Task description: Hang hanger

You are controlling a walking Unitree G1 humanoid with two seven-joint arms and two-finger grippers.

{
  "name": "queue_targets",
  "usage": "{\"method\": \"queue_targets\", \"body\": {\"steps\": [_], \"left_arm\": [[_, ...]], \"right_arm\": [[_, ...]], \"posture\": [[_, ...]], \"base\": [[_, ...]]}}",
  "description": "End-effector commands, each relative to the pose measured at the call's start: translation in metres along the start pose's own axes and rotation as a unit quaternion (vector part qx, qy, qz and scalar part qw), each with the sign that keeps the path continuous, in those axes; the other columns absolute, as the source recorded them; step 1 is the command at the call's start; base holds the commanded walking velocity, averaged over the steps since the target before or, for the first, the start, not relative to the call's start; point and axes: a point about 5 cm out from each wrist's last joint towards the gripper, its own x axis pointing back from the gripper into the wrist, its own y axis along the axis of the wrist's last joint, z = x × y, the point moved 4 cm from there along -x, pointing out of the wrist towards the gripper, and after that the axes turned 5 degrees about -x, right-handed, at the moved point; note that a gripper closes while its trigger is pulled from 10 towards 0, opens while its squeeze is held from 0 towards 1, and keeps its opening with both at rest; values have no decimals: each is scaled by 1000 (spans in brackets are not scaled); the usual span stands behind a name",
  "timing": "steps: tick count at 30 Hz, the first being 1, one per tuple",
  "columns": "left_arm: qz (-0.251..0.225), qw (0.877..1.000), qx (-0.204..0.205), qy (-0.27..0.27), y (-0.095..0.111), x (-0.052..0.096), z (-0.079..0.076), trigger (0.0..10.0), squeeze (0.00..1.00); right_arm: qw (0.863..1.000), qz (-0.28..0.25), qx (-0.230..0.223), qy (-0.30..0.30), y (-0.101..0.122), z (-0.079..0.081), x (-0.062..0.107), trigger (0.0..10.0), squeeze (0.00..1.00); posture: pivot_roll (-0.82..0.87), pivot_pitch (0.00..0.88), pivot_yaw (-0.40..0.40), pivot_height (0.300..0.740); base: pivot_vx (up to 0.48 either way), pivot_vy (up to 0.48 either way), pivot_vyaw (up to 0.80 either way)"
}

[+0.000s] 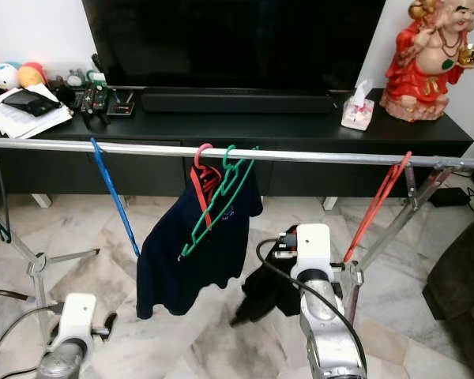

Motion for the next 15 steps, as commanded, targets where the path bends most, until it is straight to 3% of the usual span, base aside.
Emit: {"method": "queue_targets", "body": {"steps": [1, 3, 6, 10, 15], "left_arm": [[-65, 998, 12, 14, 31, -5, 5, 10000, 0], [-113, 993, 7, 16, 52, -6, 6, 10000, 0], [-154, 988, 14, 27, 65, -2, 8, 10000, 0], [-182, 983, 18, 25, 65, 7, 3, 10000, 0], [-234, 971, 27, 44, 68, 30, 8, 10000, 0]], "right_arm": [[1000, 3, 11, 1, -7, -2, -1, 10000, 0], [1000, 18, 14, -1, -17, -3, -2, 10000, 0], [999, 37, 15, -6, -30, -7, -1, 10000, 0], [998, 59, 18, -10, -46, -9, 2, 10000, 0], [996, 88, -3, -24, -70, -17, 5, 10000, 0]], "posture": [[-78, 59, -31, 740], [-79, 54, -29, 740], [-76, 49, -28, 740], [-77, 41, -25, 740], [-70, 30, -29, 740]], "base": [[0, 0, 0], [0, 0, 0], [0, 0, 0], [0, 0, 0], [0, 0, 0]]}}
